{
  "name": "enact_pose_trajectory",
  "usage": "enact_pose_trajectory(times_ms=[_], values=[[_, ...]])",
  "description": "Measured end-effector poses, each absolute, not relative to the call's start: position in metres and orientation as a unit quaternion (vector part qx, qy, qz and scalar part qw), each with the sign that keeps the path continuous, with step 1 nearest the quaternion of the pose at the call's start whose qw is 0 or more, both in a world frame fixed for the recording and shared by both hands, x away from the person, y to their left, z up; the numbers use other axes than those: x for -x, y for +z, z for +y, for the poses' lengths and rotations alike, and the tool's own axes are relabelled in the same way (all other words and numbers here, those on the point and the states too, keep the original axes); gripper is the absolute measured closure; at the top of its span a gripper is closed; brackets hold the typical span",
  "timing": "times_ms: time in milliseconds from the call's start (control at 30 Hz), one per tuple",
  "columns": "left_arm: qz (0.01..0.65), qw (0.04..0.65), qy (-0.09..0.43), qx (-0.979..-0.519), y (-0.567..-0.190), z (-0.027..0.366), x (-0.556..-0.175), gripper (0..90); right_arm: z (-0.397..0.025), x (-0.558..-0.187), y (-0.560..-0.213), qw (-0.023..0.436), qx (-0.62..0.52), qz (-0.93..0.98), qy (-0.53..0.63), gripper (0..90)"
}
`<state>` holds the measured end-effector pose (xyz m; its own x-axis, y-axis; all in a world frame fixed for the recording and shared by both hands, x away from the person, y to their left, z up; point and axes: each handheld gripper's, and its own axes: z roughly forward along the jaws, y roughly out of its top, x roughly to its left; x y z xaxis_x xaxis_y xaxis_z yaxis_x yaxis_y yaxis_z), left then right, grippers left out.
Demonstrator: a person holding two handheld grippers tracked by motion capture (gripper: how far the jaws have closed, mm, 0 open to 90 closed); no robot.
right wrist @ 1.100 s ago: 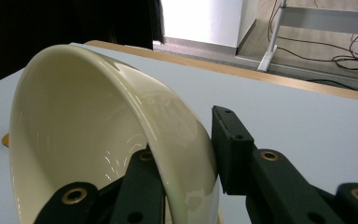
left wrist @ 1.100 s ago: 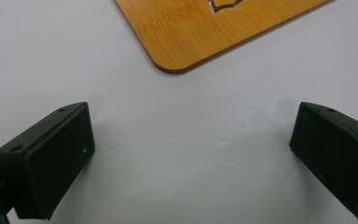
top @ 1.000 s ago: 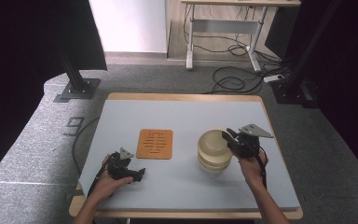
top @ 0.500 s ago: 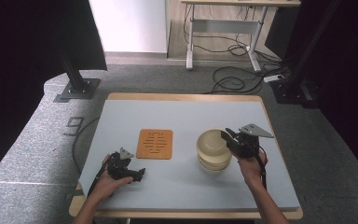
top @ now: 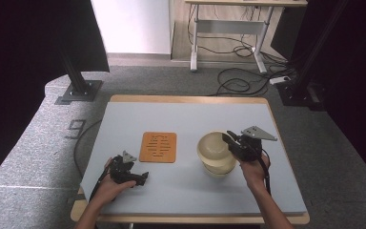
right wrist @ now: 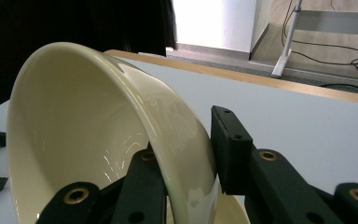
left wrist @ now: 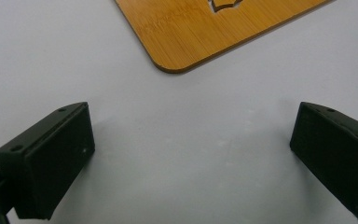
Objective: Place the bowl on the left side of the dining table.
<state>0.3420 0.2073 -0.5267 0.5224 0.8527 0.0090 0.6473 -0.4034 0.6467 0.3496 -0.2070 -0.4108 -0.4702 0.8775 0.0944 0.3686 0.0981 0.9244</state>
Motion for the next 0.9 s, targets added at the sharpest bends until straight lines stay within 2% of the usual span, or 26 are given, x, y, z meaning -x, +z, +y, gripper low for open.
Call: enact_pose_trajectory(times_ms=[900], values=[[0.457, 0.299, 0.173, -0.820, -0.527, 0.207, -0.342, 0.0, -0.185, -0.355, -0.414, 0.235, -0.434, 0.706, 0.508, 74.9]])
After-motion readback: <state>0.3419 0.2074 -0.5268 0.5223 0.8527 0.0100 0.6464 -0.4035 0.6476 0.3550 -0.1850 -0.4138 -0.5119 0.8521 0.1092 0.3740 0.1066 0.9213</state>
